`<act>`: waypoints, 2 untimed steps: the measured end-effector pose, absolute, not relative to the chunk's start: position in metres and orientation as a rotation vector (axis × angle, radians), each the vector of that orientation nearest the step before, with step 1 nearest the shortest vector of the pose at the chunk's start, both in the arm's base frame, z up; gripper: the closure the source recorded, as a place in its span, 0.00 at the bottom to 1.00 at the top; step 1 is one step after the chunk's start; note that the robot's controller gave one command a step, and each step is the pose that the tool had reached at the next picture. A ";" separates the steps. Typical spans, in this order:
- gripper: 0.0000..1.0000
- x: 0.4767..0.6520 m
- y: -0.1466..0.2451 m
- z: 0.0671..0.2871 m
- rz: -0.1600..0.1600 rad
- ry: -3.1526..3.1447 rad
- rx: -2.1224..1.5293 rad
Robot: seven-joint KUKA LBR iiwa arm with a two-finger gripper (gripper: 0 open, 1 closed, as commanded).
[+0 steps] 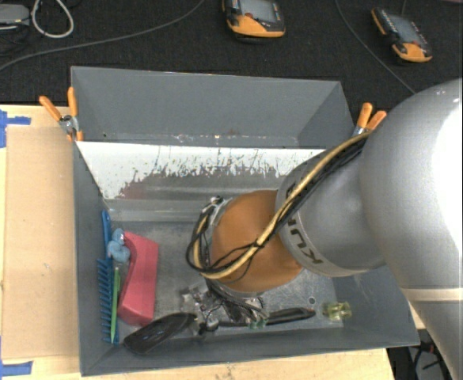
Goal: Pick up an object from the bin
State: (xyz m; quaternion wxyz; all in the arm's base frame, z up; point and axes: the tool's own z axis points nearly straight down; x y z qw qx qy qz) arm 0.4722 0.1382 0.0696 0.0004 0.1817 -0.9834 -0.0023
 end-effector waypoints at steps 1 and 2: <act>1.00 0.472 0.138 0.070 -0.008 -3.089 0.567; 1.00 0.470 0.138 0.095 -0.007 -3.084 0.567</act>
Offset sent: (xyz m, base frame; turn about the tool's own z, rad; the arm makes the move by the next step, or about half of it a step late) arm 0.0000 0.0001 0.0486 0.0012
